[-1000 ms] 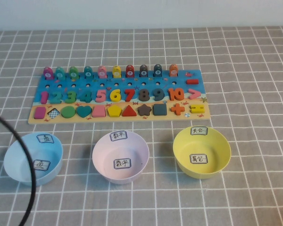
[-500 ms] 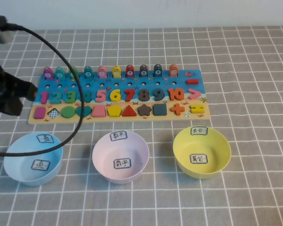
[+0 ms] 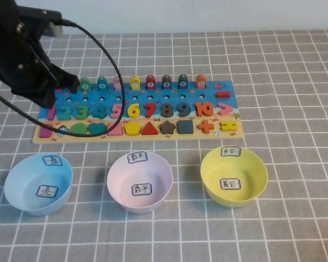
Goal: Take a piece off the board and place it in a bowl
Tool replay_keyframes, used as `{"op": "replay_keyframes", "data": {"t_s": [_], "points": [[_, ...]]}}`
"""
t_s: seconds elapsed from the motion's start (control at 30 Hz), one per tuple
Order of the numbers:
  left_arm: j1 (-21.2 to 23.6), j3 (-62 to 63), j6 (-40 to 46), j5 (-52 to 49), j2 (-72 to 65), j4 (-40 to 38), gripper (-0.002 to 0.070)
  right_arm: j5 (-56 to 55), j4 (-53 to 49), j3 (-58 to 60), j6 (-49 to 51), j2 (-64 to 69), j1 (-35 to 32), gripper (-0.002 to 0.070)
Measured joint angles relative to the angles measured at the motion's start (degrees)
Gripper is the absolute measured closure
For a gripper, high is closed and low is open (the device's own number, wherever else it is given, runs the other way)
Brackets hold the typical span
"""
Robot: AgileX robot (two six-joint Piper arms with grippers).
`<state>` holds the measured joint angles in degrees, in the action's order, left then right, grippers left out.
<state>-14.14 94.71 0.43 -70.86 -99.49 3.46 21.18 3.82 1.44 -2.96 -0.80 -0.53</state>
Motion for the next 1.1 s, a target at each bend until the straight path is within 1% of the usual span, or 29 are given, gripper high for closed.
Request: {"op": "replay_keyframes", "data": {"t_s": [0.13, 0.23, 0.33, 0.5, 0.6, 0.67, 0.73, 0.87, 1.1], "points": [[0.15, 0.64, -0.88, 0.00, -3.35, 4.18, 0.0681, 0.00, 0.00, 0.00, 0.00, 0.00, 0.00, 0.0695], [1.36, 0.64, -0.85, 0.00, -5.28, 4.20, 0.0681, 0.00, 0.00, 0.00, 0.00, 0.00, 0.00, 0.0695], [3.16, 0.64, 1.59, 0.00, -6.78, 4.00, 0.0668, 0.00, 0.00, 0.00, 0.00, 0.00, 0.00, 0.0695], [6.28, 0.73, 4.23, 0.10, -8.99, 1.07, 0.0599, 0.00, 0.00, 0.00, 0.00, 0.00, 0.00, 0.0695], [6.70, 0.73, 4.83, 0.33, -10.08, 0.20, 0.0523, 0.00, 0.00, 0.00, 0.00, 0.00, 0.00, 0.0695], [6.70, 0.73, 4.83, 0.81, -10.63, -0.04, 0.0458, 0.00, 0.00, 0.00, 0.00, 0.00, 0.00, 0.0695], [6.70, 0.73, 4.09, 1.18, -11.15, -0.14, 0.0415, 0.00, 0.00, 0.00, 0.00, 0.00, 0.00, 0.0695], [6.70, 1.03, 2.16, 1.17, -13.07, 0.54, 0.0390, 0.00, 0.00, 0.00, 0.00, 0.00, 0.00, 0.0695], [6.70, 4.70, 1.72, 0.94, -16.73, 1.07, 0.0384, 0.00, 0.00, 0.00, 0.00, 0.00, 0.00, 0.0695]]}}
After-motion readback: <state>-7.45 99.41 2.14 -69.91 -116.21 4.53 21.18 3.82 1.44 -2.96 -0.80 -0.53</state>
